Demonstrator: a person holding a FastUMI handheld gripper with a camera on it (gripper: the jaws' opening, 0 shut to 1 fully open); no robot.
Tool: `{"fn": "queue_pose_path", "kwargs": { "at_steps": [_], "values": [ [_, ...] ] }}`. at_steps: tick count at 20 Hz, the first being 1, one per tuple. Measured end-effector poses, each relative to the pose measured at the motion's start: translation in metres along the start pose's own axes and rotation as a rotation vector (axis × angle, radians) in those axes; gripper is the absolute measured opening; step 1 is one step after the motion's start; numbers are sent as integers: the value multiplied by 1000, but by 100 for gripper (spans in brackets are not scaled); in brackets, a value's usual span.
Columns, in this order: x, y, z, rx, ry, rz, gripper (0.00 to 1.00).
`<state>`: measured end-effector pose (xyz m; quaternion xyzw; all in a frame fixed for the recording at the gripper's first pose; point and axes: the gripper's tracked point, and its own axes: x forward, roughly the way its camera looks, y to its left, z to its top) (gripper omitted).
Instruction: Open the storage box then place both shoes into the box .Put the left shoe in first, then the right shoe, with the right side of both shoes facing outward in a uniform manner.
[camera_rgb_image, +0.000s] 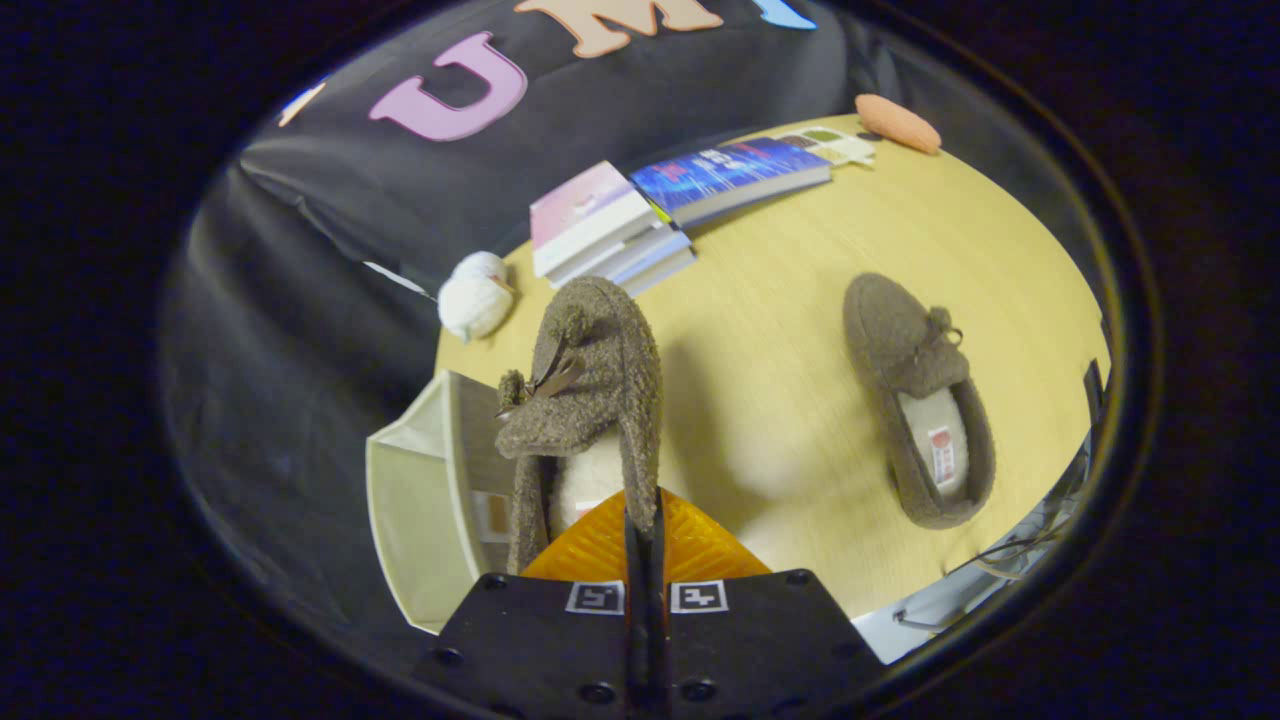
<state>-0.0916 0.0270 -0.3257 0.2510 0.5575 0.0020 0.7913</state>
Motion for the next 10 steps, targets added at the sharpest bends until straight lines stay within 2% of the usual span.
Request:
{"fn": "queue_pose_path", "kwargs": {
  "at_steps": [5,10],
  "values": [
    [-38,70,22,-69,-69,131,3],
    [-52,134,-7,-147,-20,238,3]
  ]
}}
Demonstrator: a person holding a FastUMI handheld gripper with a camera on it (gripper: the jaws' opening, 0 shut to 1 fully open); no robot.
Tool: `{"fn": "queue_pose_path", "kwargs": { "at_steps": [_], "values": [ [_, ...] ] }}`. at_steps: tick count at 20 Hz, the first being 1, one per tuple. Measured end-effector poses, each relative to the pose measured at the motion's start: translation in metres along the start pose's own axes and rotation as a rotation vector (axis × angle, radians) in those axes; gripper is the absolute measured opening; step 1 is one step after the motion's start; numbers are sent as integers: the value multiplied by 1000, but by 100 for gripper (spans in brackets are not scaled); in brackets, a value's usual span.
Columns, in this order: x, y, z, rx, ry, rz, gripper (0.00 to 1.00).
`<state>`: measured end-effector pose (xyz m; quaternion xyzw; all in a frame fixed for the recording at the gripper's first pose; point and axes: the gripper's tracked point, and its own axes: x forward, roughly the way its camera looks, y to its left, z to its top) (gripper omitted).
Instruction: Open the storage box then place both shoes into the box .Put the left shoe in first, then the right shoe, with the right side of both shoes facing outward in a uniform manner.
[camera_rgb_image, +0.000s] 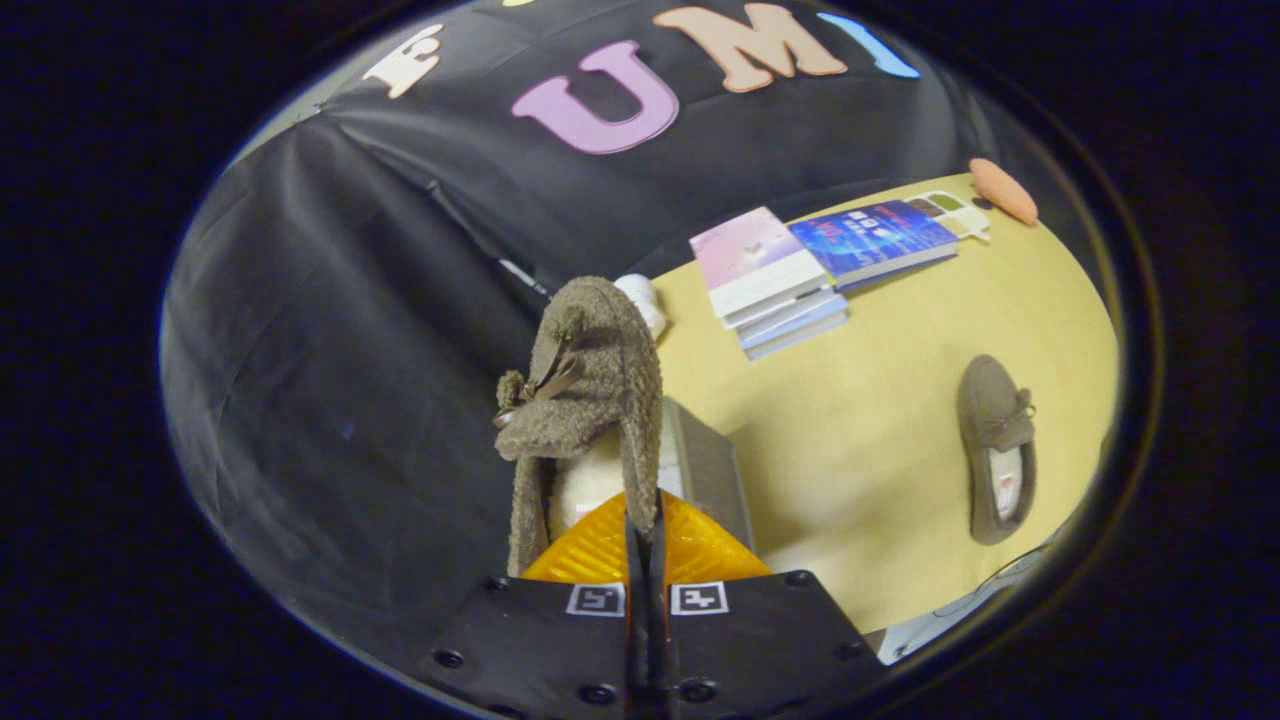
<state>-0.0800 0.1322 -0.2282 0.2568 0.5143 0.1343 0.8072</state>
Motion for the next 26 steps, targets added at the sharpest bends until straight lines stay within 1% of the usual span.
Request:
{"fn": "queue_pose_path", "kwargs": {
  "at_steps": [2,4,10,16,19,26],
  "values": [
    [12,14,-20,-25,45,20,3],
    [23,23,-43,-46,90,23,3],
    [51,31,-92,-96,186,9,3],
    [83,20,-116,-45,255,-64,3],
    [98,13,-129,-38,285,-114,3],
    [127,11,-149,-33,335,-191,4]
  ]
}}
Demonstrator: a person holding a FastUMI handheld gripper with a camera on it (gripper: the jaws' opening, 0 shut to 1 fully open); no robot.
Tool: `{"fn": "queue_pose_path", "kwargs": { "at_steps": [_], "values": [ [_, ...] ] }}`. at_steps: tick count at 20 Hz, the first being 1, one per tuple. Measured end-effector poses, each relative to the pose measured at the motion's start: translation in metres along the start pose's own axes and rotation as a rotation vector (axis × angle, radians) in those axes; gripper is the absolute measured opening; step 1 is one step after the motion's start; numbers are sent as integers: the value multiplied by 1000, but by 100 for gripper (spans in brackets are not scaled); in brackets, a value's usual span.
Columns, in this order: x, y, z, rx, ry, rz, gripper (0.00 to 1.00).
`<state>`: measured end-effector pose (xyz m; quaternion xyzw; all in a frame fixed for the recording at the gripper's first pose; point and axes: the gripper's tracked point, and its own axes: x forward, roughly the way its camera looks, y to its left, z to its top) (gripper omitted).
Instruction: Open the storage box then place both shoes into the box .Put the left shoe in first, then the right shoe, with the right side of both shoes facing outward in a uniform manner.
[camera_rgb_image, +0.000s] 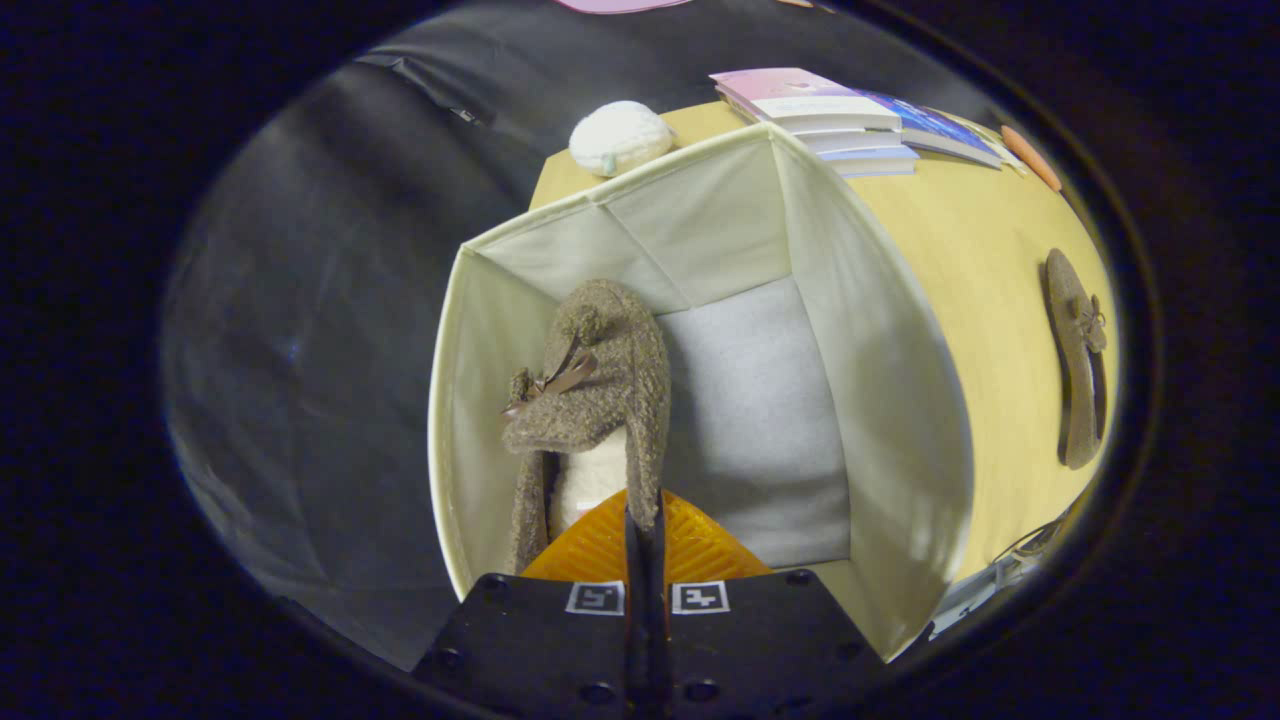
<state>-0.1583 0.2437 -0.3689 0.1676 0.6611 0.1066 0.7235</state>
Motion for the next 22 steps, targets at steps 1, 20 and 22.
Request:
{"fn": "queue_pose_path", "kwargs": {
  "at_steps": [1,20,22],
  "values": [
    [4,-1,-1,-3,5,-10,4],
    [-50,-4,79,31,-230,174,23],
    [-77,-28,109,62,-328,179,23]
  ]
}}
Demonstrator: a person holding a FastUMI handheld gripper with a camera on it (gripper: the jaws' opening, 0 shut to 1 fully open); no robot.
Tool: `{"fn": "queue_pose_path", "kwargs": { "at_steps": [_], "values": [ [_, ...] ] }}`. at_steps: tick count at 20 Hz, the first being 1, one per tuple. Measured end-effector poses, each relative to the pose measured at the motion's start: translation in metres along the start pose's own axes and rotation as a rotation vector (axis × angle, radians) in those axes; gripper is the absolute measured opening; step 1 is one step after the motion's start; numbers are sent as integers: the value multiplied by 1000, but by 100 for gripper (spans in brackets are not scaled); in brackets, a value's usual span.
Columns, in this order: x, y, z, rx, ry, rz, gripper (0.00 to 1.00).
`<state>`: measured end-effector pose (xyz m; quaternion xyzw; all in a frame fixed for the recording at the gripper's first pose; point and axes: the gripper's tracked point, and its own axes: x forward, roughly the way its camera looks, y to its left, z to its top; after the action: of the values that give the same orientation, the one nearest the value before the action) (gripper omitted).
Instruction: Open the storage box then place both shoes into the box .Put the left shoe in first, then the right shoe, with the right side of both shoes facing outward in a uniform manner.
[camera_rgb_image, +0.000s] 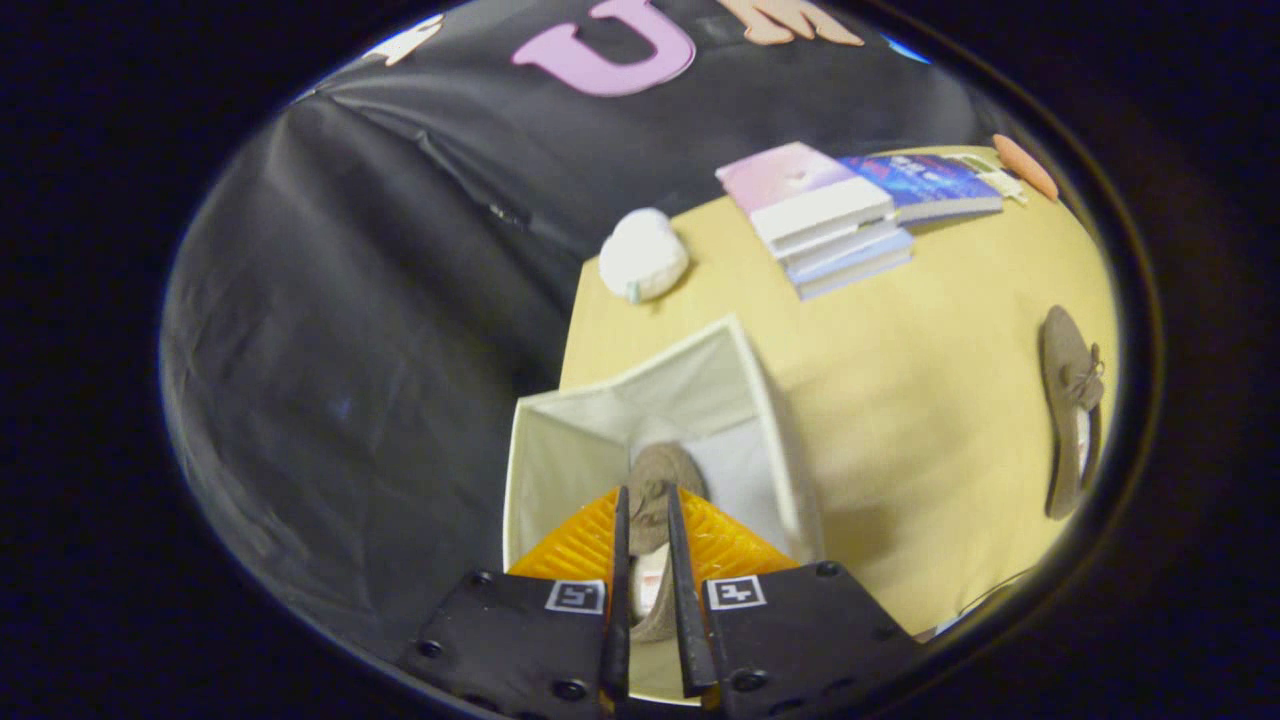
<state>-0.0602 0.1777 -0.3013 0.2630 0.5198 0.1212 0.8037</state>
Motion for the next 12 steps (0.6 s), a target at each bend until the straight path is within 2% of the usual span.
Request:
{"fn": "queue_pose_path", "kwargs": {
  "at_steps": [3,6,12],
  "values": [
    [-32,-37,47,35,-119,-42,23],
    [-64,-98,86,64,-208,-128,23],
    [-117,-218,114,145,-287,-291,23]
  ]
}}
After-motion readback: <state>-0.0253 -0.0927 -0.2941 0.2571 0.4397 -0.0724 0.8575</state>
